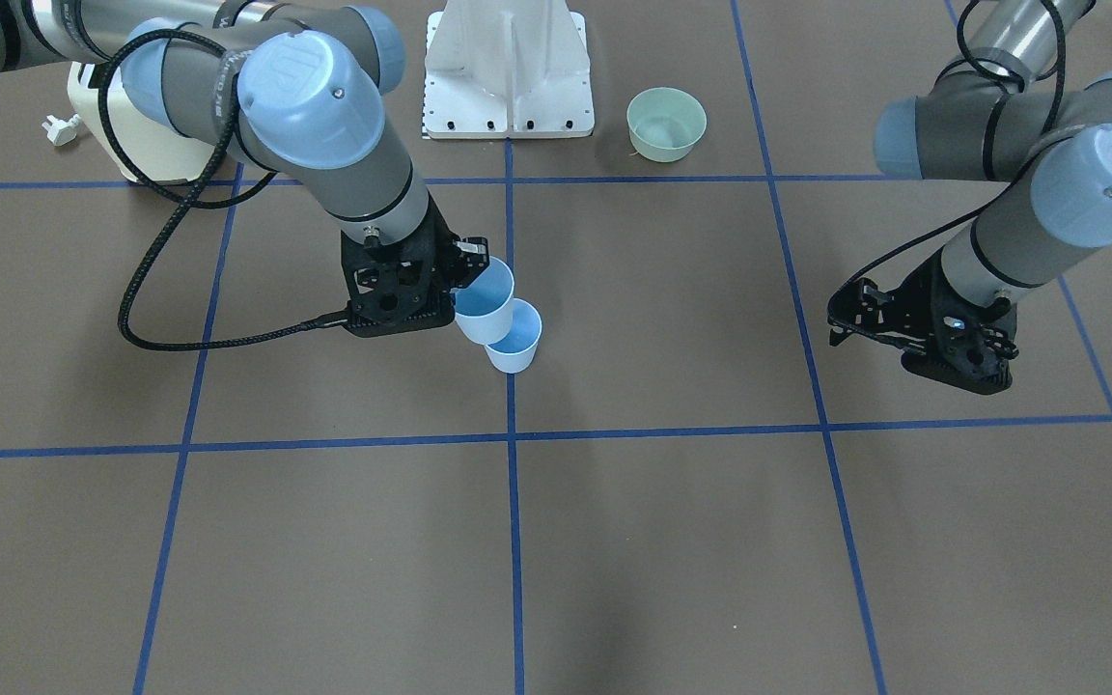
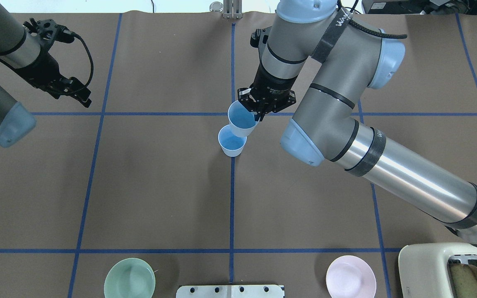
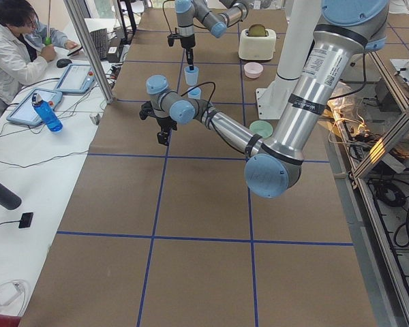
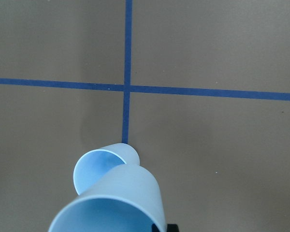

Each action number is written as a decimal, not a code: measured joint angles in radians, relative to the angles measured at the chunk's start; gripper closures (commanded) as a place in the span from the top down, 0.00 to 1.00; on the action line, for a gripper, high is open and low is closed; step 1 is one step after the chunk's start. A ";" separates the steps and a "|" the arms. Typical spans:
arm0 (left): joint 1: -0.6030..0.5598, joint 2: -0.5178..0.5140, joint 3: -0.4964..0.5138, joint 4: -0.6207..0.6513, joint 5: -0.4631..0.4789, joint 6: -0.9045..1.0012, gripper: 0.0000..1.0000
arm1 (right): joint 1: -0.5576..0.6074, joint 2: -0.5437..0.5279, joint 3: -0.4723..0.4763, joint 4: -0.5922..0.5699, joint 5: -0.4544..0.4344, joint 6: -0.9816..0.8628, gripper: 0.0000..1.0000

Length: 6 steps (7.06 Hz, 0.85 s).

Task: Stack blue cups with both arms
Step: 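Lower the right gripper's cup into the centre cup while the left arm withdraws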

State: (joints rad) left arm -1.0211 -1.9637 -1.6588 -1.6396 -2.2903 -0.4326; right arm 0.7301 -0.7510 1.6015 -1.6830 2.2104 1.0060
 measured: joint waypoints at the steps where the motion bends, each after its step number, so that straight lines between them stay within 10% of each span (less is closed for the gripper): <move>1: -0.003 0.003 0.001 0.000 0.000 0.004 0.97 | -0.015 0.006 -0.009 0.001 -0.015 0.007 0.11; 6: -0.004 0.005 0.003 0.001 0.000 0.005 0.97 | -0.049 0.015 -0.018 0.005 -0.042 0.029 0.12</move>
State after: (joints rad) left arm -1.0248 -1.9589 -1.6560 -1.6384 -2.2903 -0.4272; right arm 0.6809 -0.7364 1.5836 -1.6784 2.1688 1.0352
